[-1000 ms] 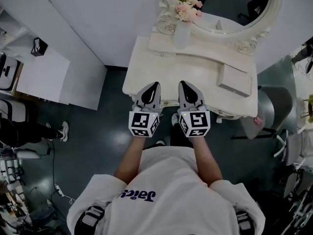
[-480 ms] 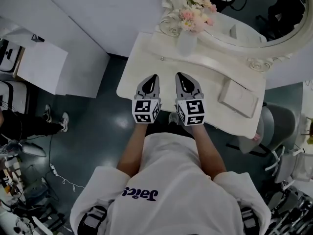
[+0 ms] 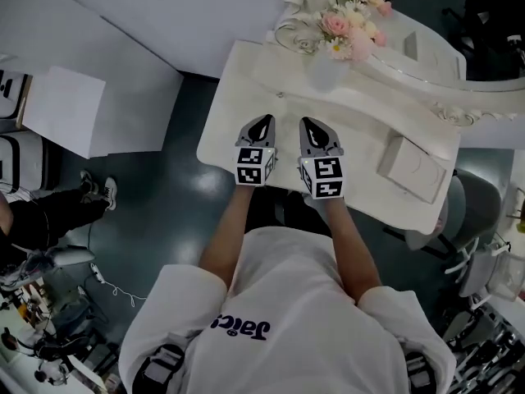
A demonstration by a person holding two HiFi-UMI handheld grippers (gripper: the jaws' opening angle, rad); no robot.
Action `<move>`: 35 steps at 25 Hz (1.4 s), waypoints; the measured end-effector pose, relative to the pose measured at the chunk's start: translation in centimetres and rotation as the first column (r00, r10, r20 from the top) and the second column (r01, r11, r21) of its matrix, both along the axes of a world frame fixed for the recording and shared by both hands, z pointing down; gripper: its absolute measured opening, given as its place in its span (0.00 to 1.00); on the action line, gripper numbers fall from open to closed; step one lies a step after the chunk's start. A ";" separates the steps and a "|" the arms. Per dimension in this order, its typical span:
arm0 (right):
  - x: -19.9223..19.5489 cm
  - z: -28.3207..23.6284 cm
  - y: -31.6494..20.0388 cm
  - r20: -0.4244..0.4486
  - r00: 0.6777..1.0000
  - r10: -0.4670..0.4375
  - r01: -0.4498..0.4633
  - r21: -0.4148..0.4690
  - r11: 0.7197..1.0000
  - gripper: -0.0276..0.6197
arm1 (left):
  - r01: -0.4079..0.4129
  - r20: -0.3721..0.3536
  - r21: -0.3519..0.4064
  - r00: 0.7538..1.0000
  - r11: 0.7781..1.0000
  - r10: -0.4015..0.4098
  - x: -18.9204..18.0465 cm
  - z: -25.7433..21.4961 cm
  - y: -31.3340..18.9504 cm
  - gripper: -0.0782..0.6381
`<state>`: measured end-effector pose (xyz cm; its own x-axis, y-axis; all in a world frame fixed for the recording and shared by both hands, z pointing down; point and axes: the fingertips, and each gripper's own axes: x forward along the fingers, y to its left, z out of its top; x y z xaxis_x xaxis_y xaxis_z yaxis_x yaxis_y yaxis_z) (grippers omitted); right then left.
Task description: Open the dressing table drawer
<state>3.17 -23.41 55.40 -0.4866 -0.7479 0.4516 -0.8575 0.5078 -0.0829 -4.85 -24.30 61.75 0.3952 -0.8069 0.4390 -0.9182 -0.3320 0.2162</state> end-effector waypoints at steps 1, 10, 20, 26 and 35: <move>0.0 0.7 -0.4 -0.004 1.000 0.006 -0.006 -0.014 1.000 0.05 | -0.012 0.002 -0.016 1.000 1.000 0.012 0.1 0.9 -0.6 0.12; 0.4 5.2 -3.5 -0.026 0.998 0.062 -0.064 -0.097 0.993 0.05 | -0.087 0.018 -0.081 0.996 0.993 0.088 1.4 6.5 -5.2 0.18; 0.7 6.0 -4.6 -0.024 0.997 0.075 -0.077 -0.112 0.991 0.05 | -0.063 0.051 -0.091 0.996 0.994 0.068 1.9 8.7 -7.8 0.37; 0.6 6.0 -5.2 -0.011 0.996 0.083 -0.084 -0.118 0.989 0.05 | -0.022 0.093 -0.076 0.995 0.997 0.029 1.9 8.4 -8.9 0.33; 1.0 5.8 -5.3 0.021 0.991 0.133 -0.129 -0.133 0.983 0.05 | -0.003 0.096 -0.094 0.995 0.996 0.012 2.3 8.4 -8.6 0.26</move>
